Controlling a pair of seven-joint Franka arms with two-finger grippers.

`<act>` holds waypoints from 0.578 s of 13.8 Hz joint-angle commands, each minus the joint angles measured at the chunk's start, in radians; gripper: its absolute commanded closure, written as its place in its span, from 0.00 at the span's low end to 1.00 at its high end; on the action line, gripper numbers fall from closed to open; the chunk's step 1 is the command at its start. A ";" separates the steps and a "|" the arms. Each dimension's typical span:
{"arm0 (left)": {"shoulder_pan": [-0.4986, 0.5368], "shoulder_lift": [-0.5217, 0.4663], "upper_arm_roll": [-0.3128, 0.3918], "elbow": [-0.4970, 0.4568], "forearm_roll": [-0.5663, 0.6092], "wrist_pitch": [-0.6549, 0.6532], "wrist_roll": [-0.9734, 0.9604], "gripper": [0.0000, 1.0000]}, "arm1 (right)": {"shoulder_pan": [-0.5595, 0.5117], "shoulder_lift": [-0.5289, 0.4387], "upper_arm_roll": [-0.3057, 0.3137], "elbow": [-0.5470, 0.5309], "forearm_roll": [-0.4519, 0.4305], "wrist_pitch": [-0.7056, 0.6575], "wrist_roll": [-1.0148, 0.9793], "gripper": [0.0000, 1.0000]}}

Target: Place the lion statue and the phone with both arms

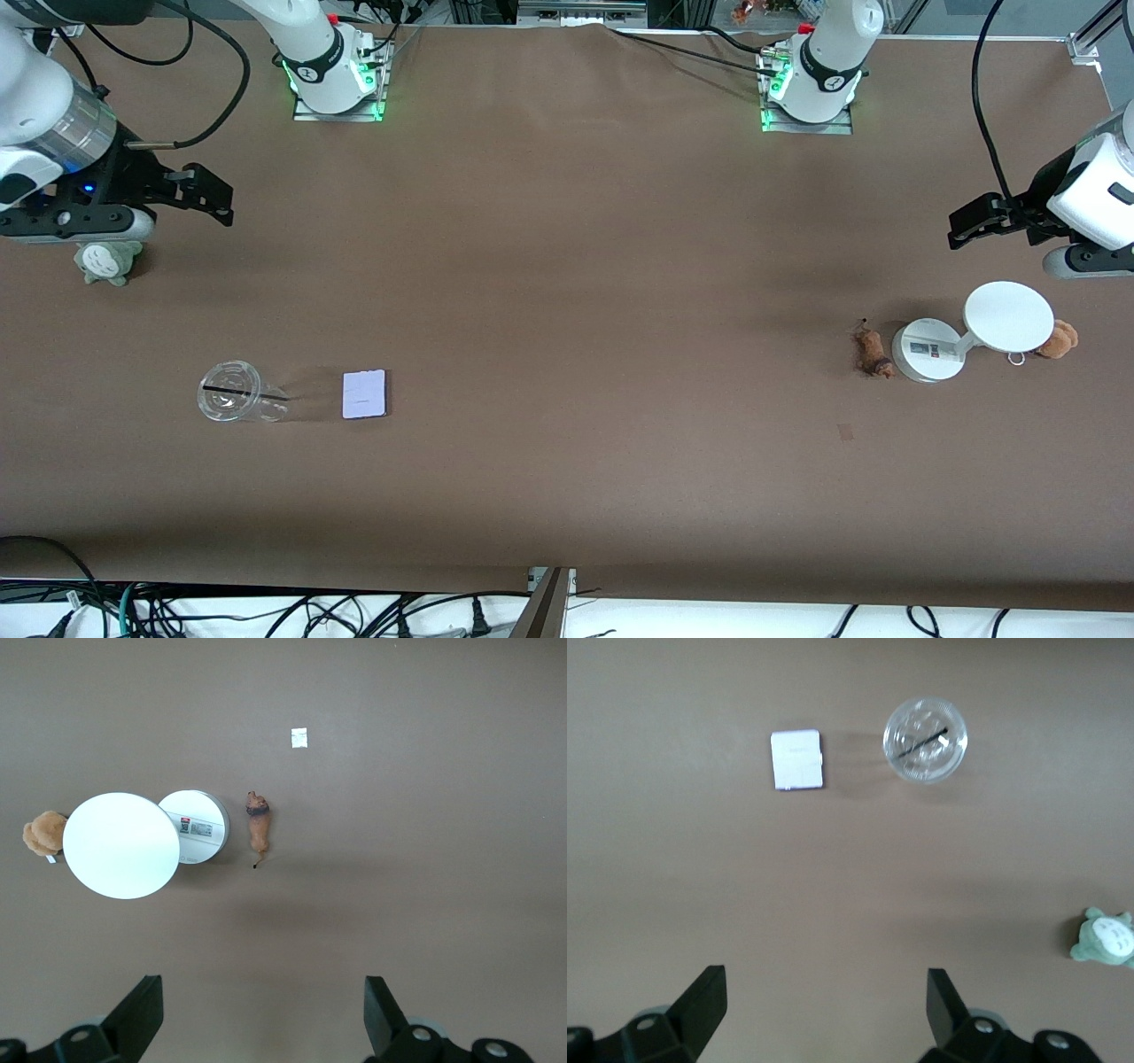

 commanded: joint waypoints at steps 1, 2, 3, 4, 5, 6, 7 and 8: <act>-0.004 0.011 0.001 0.027 0.004 -0.013 -0.007 0.00 | -0.018 0.025 0.019 0.064 -0.020 -0.016 0.005 0.00; -0.004 0.011 0.001 0.027 -0.003 -0.014 -0.009 0.00 | -0.018 0.026 0.020 0.062 -0.020 -0.023 0.011 0.00; -0.004 0.011 0.001 0.027 -0.003 -0.014 -0.009 0.00 | -0.019 0.026 0.019 0.064 -0.008 -0.025 0.031 0.00; -0.004 0.011 0.001 0.027 -0.003 -0.014 -0.009 0.00 | -0.019 0.025 0.017 0.064 -0.003 -0.023 0.080 0.00; -0.004 0.011 0.001 0.027 -0.003 -0.014 -0.009 0.00 | -0.019 0.023 0.019 0.064 -0.003 -0.023 0.127 0.00; -0.004 0.011 0.001 0.027 -0.003 -0.014 -0.009 0.00 | -0.018 0.023 0.019 0.064 -0.003 -0.025 0.128 0.00; -0.004 0.011 0.001 0.027 -0.005 -0.014 -0.009 0.00 | -0.018 0.023 0.020 0.058 -0.003 -0.028 0.121 0.00; -0.004 0.011 0.001 0.027 -0.003 -0.014 -0.009 0.00 | -0.019 0.025 0.019 0.053 -0.003 -0.032 0.120 0.00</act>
